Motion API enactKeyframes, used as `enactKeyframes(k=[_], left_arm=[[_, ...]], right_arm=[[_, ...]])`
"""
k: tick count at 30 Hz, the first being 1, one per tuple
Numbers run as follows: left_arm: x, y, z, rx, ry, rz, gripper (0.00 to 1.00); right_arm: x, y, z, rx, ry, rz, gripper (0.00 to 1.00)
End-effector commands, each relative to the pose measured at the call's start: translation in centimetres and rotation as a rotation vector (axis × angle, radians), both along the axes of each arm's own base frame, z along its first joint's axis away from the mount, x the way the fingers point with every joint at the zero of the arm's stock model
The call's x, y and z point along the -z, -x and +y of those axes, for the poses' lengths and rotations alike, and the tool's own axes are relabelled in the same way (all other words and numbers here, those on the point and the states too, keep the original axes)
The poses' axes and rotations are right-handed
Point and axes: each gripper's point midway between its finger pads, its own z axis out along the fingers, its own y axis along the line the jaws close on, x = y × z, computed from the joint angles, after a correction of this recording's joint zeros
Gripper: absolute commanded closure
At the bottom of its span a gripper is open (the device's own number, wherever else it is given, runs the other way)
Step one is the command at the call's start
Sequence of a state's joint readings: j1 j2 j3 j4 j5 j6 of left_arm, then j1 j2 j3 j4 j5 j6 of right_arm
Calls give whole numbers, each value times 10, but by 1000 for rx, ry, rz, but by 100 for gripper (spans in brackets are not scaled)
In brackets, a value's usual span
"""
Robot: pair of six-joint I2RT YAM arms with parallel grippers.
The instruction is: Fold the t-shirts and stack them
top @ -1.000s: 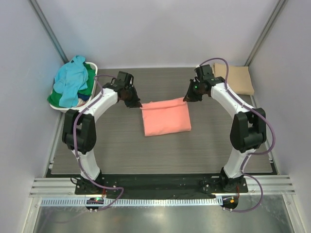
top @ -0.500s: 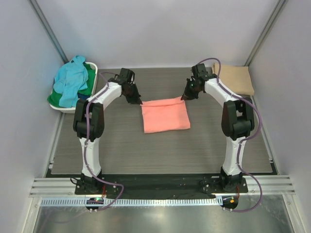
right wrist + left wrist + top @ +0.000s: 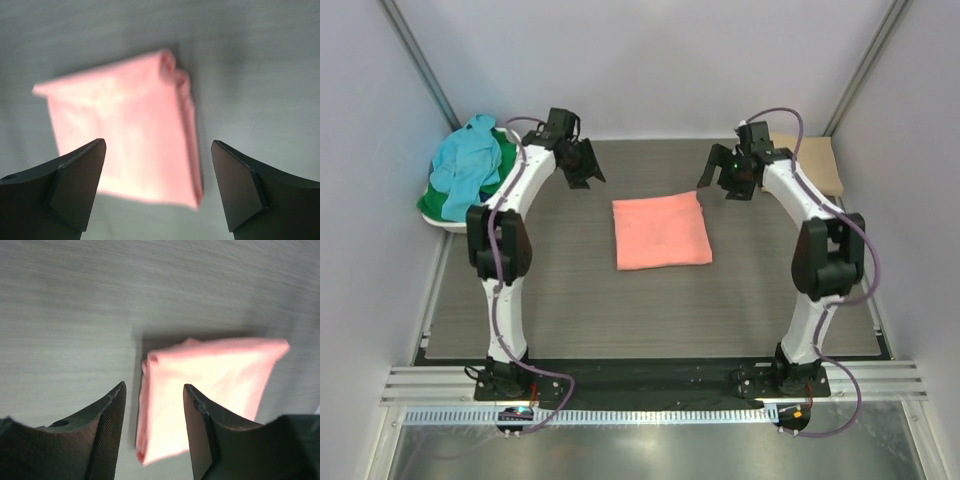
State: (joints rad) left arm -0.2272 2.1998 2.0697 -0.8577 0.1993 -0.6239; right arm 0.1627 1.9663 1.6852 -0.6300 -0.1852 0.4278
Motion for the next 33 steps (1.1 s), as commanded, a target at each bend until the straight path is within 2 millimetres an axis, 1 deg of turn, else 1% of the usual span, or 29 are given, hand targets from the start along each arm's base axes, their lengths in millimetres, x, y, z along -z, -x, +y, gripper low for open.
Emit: enactKeyframes(k=[1,2,3,4,5,6,7,8,9,10,11,12,13,14,15,16,18,19,20,21,22,23,26,27,28,29,30,31,33], left_arm=[[-52,51,-8,41,-9,-71,51],[-54,55,-13,38,7,-88,51],[-51,68,-26,61,16,-84,52],[-33,87,-30,75,15,-39,53],[-43,98,-47,90,49,-76,54],[-41,107,-55,101,62,-83,55],[-20,124,-59,109,59,-38,55],[-26,127,-69,126,91,-78,56],[-19,138,-82,139,107,-62,56],[-2,149,-84,142,102,-30,58],[0,150,-92,152,127,-40,59],[18,161,-96,156,127,1,59],[27,164,-98,159,131,15,60],[31,161,-102,168,144,-5,61],[45,163,-101,166,130,14,61],[59,166,-96,174,101,30,63],[81,170,-86,176,44,60,64],[94,175,-80,188,10,89,65],[102,176,-74,184,-16,103,66],[109,176,-66,177,-54,107,66],[115,177,-60,177,-81,118,67],[120,179,-53,191,-115,127,67],[121,176,-37,212,-221,123,68],[113,167,-37,213,-237,103,68],[110,168,-30,214,-282,112,68],[100,165,-30,221,-288,96,68],[85,157,-33,231,-284,62,67],[76,160,-31,236,-291,66,65],[39,154,-35,238,-264,-4,60]], right_arm=[[-52,51,31,-102,-103,-121,8],[-51,61,39,-125,-129,-118,8],[-52,70,48,-153,-154,-129,9],[-42,92,64,-210,-198,-94,10],[-38,102,73,-240,-220,-86,10],[-36,106,82,-274,-249,-100,11],[-20,120,87,-296,-260,-60,11],[-13,129,94,-329,-272,-43,12],[-7,131,95,-332,-275,-43,12],[11,141,91,-327,-268,-5,12],[21,144,90,-326,-261,4,13],[36,150,86,-324,-249,22,13],[46,153,83,-318,-239,36,13],[57,155,81,-312,-225,54,13],[67,153,76,-298,-202,54,13],[80,160,72,-288,-188,81,13],[97,165,69,-280,-181,111,15],[107,174,65,-274,-175,142,16],[111,179,64,-271,-175,151,16],[109,179,64,-261,-187,135,17],[116,191,60,-254,-186,158,17],[115,194,60,-248,-188,155,17],[109,205,54,-216,-182,160,18],[109,213,52,-215,-178,182,19],[105,217,52,-216,-176,177,20],[102,221,51,-217,-172,179,21],[101,229,50,-219,-169,194,21],[83,230,54,-230,-184,147,21],[66,233,54,-232,-186,117,20]])
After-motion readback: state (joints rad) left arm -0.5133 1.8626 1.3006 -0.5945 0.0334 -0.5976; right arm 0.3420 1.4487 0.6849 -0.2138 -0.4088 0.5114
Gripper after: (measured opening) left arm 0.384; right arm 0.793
